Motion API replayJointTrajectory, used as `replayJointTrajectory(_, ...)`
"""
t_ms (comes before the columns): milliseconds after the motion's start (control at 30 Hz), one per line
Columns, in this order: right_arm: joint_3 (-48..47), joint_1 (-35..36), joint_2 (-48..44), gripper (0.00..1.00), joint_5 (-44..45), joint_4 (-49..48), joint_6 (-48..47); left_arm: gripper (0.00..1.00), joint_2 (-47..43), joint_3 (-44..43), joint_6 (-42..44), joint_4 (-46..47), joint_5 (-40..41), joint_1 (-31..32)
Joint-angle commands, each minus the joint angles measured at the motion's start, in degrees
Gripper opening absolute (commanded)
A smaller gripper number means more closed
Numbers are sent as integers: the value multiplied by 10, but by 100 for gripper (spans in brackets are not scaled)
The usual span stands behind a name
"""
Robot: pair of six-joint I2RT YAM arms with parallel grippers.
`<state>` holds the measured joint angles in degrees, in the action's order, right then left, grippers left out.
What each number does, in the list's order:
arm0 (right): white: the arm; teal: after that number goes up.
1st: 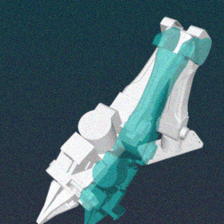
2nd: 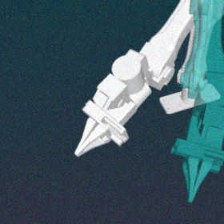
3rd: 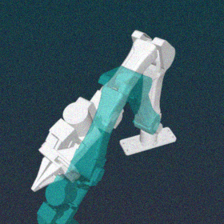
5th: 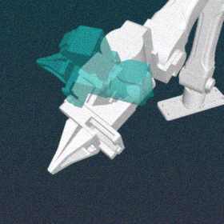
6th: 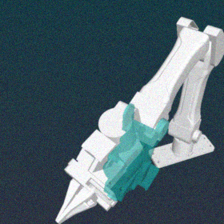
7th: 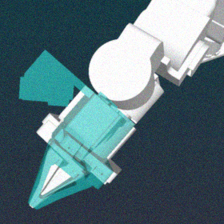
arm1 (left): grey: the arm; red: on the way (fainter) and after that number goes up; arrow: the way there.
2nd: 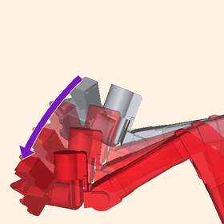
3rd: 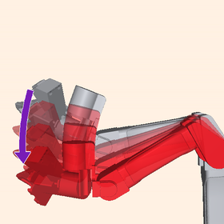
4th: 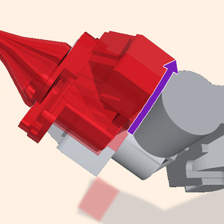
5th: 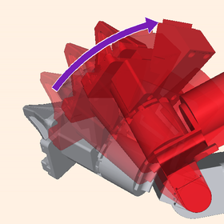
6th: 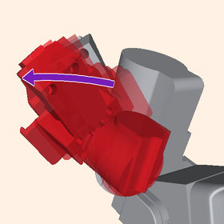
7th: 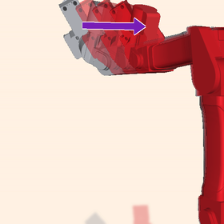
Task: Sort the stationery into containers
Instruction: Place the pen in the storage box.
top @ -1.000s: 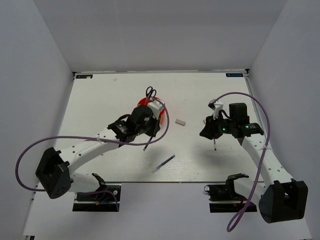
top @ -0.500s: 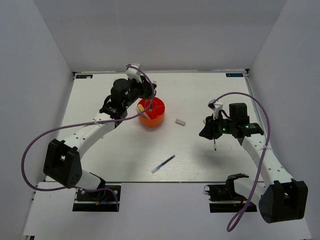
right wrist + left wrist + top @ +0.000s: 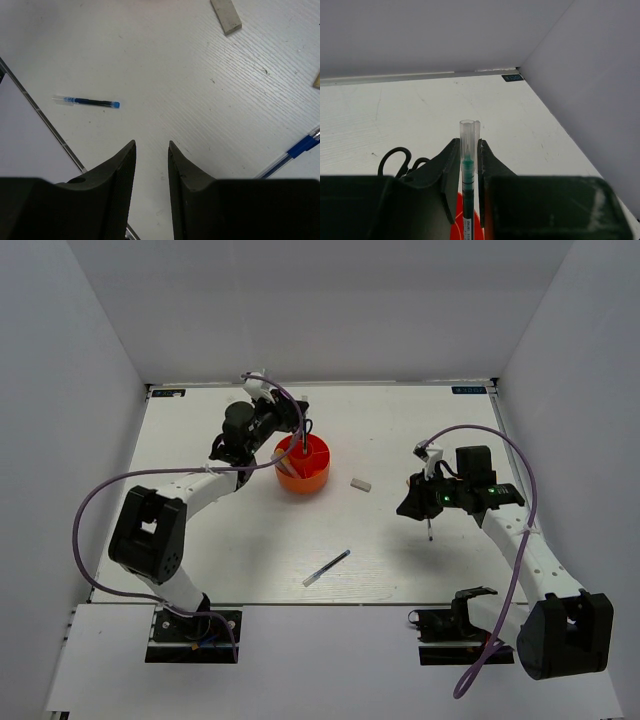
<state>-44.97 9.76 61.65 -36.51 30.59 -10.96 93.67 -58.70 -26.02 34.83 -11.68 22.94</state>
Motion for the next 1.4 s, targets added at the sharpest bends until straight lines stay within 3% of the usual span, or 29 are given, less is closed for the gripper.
replayJointTrajectory(0, -5, -1, 3, 36, -15, 9, -7, 0, 2, -18, -2, 32, -17, -7)
replayJointTrajectory(267, -6, -1, 7, 36, -15, 8, -11, 0, 27, -3, 33, 58, -16, -11)
replayJointTrajectory(633, -6, -3, 10, 37, -16, 10, -13, 0, 33, 38, 149, 41, 10, 23)
replayJointTrajectory(933, -4, -2, 11, 38, -16, 11, -14, 32, 3, 62, 190, 18, 55, 47)
replayJointTrajectory(1000, -3, -4, 10, 40, -15, 10, -14, 45, -11, 64, 193, 14, 60, 52)
replayJointTrajectory(1200, -1, -4, 2, 40, -17, 10, -13, 54, -69, 66, 213, -15, 65, 60)
replayJointTrajectory(1267, -2, -5, 0, 43, -14, 10, -14, 52, -88, 72, 217, -47, 66, 68)
replayJointTrajectory(1300, -1, -6, -3, 47, -12, 10, -14, 47, -124, 71, 231, -62, 67, 76)
replayJointTrajectory(1333, 0, -6, -6, 64, -1, 10, -13, 25, -149, 66, 240, -117, 71, 90)
replayJointTrajectory(1367, -1, -8, -7, 70, 10, 9, -12, 12, -162, 51, 248, -195, 76, 100)
